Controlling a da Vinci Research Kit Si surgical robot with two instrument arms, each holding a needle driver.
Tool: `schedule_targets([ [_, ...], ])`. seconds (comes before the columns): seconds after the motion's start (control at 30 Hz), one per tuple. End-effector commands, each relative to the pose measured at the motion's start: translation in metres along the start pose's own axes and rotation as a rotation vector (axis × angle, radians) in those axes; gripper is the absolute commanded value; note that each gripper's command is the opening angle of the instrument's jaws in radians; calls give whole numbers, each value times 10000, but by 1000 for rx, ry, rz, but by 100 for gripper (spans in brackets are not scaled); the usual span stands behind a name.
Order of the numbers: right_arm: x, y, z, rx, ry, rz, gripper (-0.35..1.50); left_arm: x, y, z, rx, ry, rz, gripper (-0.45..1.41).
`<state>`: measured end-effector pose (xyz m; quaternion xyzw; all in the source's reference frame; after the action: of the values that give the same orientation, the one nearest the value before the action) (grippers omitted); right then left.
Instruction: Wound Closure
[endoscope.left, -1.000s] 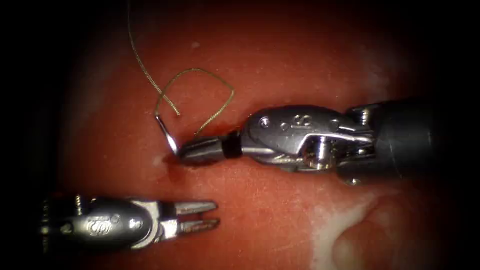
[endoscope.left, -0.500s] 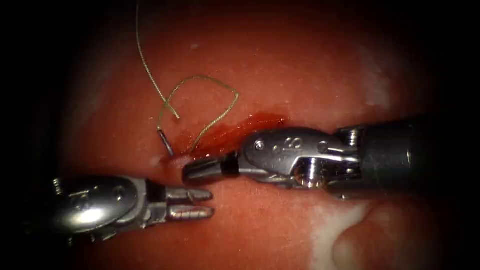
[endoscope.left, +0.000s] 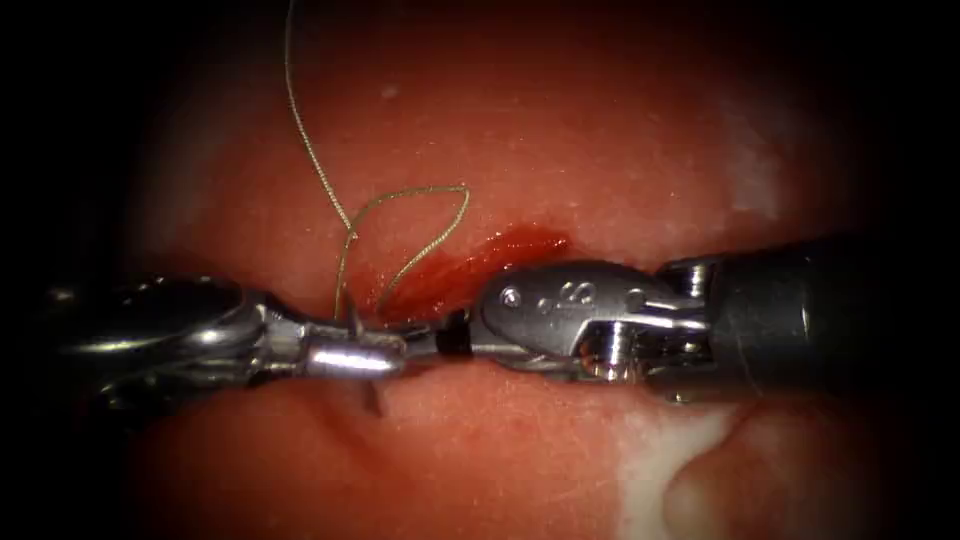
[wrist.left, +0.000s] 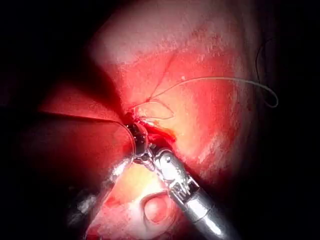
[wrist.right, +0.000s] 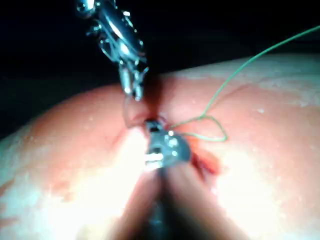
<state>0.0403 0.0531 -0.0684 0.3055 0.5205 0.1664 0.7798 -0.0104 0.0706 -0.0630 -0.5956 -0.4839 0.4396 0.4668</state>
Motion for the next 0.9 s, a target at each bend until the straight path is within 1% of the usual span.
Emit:
schedule_targets([
  [0.03, -1, 1, 8, 1, 0, -2, -35, 0, -6, 2, -11, 5, -30, -35],
  [0.07, -1, 1, 8, 4, -1, -8, -35, 7, -6, -1, -34, 20, -80, -35],
  [0.17, -2, 1, 8, 7, -6, -20, -35, 19, -8, -6, -51, 34, -120, -35],
  [0.3, -2, 1, 8, 10, -10, -26, -35, 27, -13, -10, -100, 72, -213, -35],
  [0.33, -2, 1, 8, 10, -10, -32, -35, 29, -14, -10, -102, 79, -249, -35],
  [0.4, -2, 1, 8, 10, -10, -32, -35, 31, -16, -10, -103, 89, -278, -35],
  [0.47, -2, 1, 8, 10, -13, -38, -35, 38, -16, -9, -111, 111, -387, -35],
  [0.5, -3, 1, 8, 11, -14, -38, -35, 45, -14, -8, -118, 111, -468, -35],
  [0.57, -3, 1, 8, 11, -14, -44, -35, 52, -10, -7, -122, 111, -534, -35],
  [0.6, -3, 1, 8, 11, -14, -44, -35, 61, -5, -6, -126, 111, -601, -35],
  [0.73, -3, 0, 7, 14, -17, -44, -35, 83, 7, -5, -161, 112, -676, -35],
  [0.83, -3, 0, 7, 14, -18, -44, -35, 91, 11, -6, -177, 113, -706, -35],
  [0.9, -4, 0, 6, 16, -18, -45, -35, 103, 20, -8, -224, 125, -763, -35],
])
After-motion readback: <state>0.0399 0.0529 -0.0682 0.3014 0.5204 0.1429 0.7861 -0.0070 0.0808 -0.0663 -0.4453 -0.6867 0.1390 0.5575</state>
